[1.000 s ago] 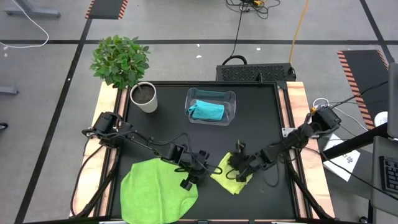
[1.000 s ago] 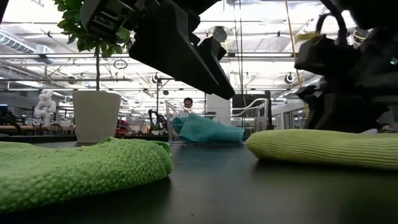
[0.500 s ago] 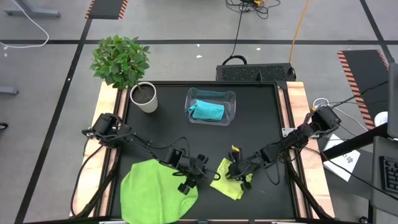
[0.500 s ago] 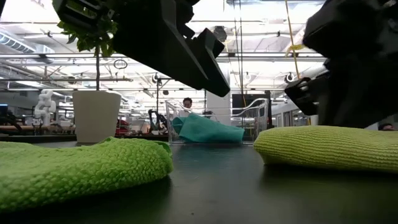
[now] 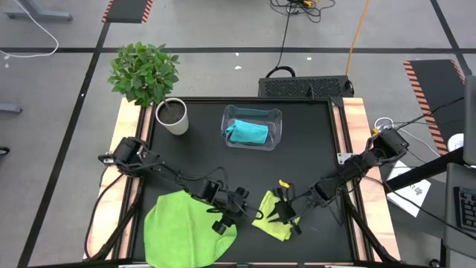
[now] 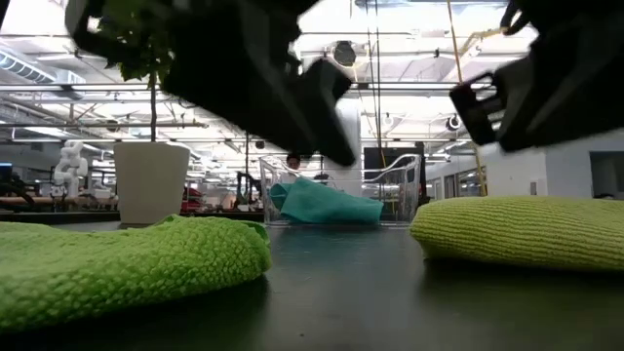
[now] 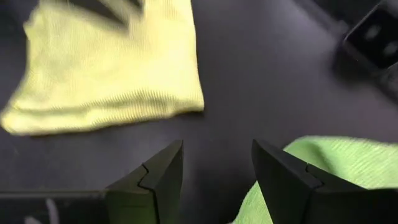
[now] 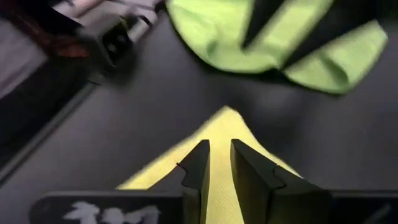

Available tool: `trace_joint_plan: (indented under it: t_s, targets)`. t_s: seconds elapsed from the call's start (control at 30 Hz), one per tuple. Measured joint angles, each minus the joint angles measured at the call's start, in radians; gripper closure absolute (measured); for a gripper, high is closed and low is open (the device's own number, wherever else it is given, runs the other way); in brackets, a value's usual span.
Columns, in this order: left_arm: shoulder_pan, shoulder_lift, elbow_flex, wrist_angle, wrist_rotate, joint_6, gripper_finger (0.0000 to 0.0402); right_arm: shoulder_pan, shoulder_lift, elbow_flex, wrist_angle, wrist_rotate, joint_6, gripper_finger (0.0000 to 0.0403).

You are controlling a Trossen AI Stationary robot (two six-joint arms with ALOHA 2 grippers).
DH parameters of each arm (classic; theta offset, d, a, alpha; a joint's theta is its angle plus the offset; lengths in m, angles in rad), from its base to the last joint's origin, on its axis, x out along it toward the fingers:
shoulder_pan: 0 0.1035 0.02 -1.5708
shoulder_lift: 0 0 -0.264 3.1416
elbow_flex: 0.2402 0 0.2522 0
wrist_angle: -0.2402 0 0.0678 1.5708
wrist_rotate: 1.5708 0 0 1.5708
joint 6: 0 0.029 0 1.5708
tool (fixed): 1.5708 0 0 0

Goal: Fold microfiber towels
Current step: Fold the light green towel

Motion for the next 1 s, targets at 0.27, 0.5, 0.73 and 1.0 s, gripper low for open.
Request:
trace_joint_plan:
  t_s: [0.27, 0.5, 0.73, 1.0]
  targets:
    - [-0.062, 0.099, 0.000, 0.107, -0.256, 0.137, 0.0210, 0.072, 0.000, 0.019, -0.027, 0.095, -0.033, 0.0349]
    - [-0.094, 0.098, 0.000, 0.165, -0.397, 0.177, 0.0193, 0.141, 0.000, 0.066, -0.108, 0.130, -0.014, 0.0327]
    - [-0.058, 0.096, 0.000, 0.190, -0.179, -0.024, 0.0136, 0.196, 0.000, 0.068, -0.112, 0.132, 0.192, 0.0262]
    - [-0.042, 0.096, 0.000, 0.209, -0.220, -0.094, 0.0114, 0.277, 0.002, 0.068, -0.120, 0.201, 0.256, 0.0225]
